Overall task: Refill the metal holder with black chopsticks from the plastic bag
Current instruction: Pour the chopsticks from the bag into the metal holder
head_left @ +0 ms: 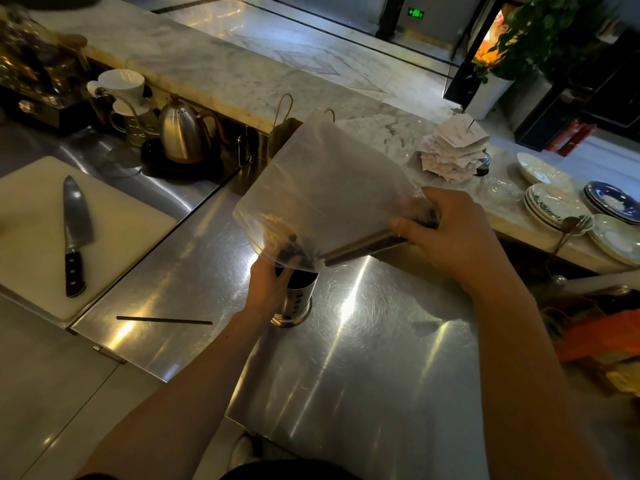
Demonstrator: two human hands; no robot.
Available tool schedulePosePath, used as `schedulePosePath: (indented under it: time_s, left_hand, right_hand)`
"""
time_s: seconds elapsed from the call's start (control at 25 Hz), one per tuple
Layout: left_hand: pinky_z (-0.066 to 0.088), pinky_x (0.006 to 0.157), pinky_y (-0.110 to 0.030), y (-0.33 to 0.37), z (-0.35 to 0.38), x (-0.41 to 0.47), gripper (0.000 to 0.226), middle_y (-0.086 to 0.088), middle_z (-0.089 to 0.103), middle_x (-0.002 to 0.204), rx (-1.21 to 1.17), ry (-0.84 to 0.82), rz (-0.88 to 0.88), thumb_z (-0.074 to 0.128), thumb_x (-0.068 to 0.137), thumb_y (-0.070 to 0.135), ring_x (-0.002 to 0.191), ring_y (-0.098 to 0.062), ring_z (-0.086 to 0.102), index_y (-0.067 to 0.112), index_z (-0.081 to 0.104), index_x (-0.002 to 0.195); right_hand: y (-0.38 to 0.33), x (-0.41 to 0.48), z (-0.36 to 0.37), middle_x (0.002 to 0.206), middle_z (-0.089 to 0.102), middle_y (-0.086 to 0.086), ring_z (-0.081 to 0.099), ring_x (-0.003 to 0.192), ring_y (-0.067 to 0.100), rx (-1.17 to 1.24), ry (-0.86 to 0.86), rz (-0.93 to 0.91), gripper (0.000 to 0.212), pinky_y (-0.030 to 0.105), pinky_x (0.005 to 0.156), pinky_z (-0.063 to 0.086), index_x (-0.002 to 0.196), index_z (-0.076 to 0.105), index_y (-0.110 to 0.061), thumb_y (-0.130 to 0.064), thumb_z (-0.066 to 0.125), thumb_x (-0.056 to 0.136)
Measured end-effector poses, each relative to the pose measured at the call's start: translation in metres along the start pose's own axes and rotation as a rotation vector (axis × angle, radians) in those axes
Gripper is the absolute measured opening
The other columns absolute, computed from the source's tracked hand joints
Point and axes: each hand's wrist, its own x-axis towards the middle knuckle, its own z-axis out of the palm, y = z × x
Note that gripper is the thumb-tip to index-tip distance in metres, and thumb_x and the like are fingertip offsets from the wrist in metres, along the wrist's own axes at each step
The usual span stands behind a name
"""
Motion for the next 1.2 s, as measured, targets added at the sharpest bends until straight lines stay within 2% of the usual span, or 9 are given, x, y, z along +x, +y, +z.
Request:
schedulePosePath:
  time_s: [0.16,0.24,0.36,0.44,0.52,0.72,0.92,1.04,1.2]
  left_hand:
    - [0.048,0.081,-0.008,0.003,-0.002,-0.003,0.030,0.022,0.068,0.094,-0.048,0.000,-0.013,0.073,0.079,0.033,0.092,0.009,0.064,0.020,0.065,0.105]
    - [0.052,0.090,-0.021,-0.005,-0.004,-0.001,0.033,0.017,0.070,0.101,-0.043,-0.043,-0.003,0.078,0.079,0.018,0.100,0.002,0.065,0.020,0.065,0.110]
    - [0.053,0.095,-0.033,-0.012,-0.011,0.000,0.043,0.002,0.070,0.111,-0.026,-0.072,0.033,0.078,0.079,0.019,0.107,-0.007,0.065,0.013,0.063,0.119]
    - [0.051,0.096,-0.027,-0.008,-0.014,0.001,0.043,0.011,0.069,0.112,-0.037,-0.067,0.043,0.077,0.080,0.016,0.108,-0.004,0.064,0.012,0.062,0.120]
    - [0.048,0.095,-0.017,-0.006,-0.014,0.000,0.041,0.025,0.067,0.109,-0.055,-0.074,0.043,0.075,0.081,0.008,0.107,0.005,0.061,0.012,0.061,0.119]
    - [0.049,0.100,-0.030,-0.015,-0.015,0.000,0.056,-0.001,0.067,0.121,-0.083,-0.088,0.006,0.076,0.076,0.036,0.115,-0.012,0.062,0.014,0.060,0.125]
    - [0.048,0.099,-0.019,-0.013,-0.012,-0.001,0.050,-0.002,0.065,0.124,-0.061,-0.071,-0.004,0.079,0.078,0.025,0.114,-0.010,0.061,0.013,0.061,0.123]
    - [0.038,0.089,0.003,-0.012,-0.009,-0.002,0.050,-0.006,0.063,0.124,-0.005,-0.045,-0.005,0.076,0.081,0.014,0.113,-0.012,0.056,0.004,0.057,0.126]
    - [0.041,0.091,-0.003,-0.008,-0.010,-0.006,0.054,0.004,0.061,0.119,-0.065,-0.041,0.010,0.080,0.077,0.014,0.110,-0.007,0.056,0.014,0.056,0.126]
  right_hand:
    - [-0.001,0.006,0.004,0.067,0.051,-0.009,0.045,0.062,0.000,-0.029,-0.060,-0.017,0.023,0.016,0.053,0.029,0.071,0.052,-0.026,-0.030,0.071,0.084]
    - [-0.001,0.011,0.007,0.074,0.057,-0.011,0.049,0.067,-0.003,-0.032,-0.089,-0.020,0.012,0.015,0.056,0.030,0.085,0.061,-0.024,-0.030,0.071,0.084]
    - [-0.002,0.019,0.010,0.091,0.062,-0.008,0.056,0.081,0.005,-0.020,-0.100,-0.018,0.026,0.012,0.062,0.032,0.106,0.066,-0.022,-0.032,0.072,0.083]
    - [-0.006,0.025,0.013,0.098,0.060,-0.008,0.054,0.088,0.009,-0.048,-0.105,-0.051,0.029,0.016,0.067,0.035,0.109,0.064,-0.021,-0.034,0.070,0.084]
    - [-0.013,0.031,0.014,0.086,0.055,-0.013,0.051,0.078,0.004,-0.073,-0.143,-0.085,0.016,0.018,0.066,0.034,0.095,0.059,-0.026,-0.033,0.069,0.085]
    - [-0.027,0.042,0.012,0.076,0.051,-0.013,0.048,0.068,0.000,-0.112,-0.189,-0.122,0.021,0.015,0.057,0.032,0.101,0.061,-0.024,-0.032,0.070,0.085]
    - [-0.031,0.044,0.012,0.086,0.053,-0.006,0.046,0.070,0.000,-0.153,-0.178,-0.147,0.033,0.014,0.058,0.029,0.111,0.062,-0.014,-0.034,0.070,0.085]
    - [-0.035,0.045,0.011,0.102,0.054,-0.002,0.050,0.086,0.010,-0.195,-0.150,-0.155,0.040,0.012,0.061,0.029,0.120,0.059,-0.015,-0.035,0.067,0.087]
    - [-0.036,0.044,0.015,0.095,0.058,0.001,0.055,0.086,0.016,-0.179,-0.187,-0.152,0.032,0.016,0.062,0.034,0.112,0.062,-0.014,-0.034,0.066,0.088]
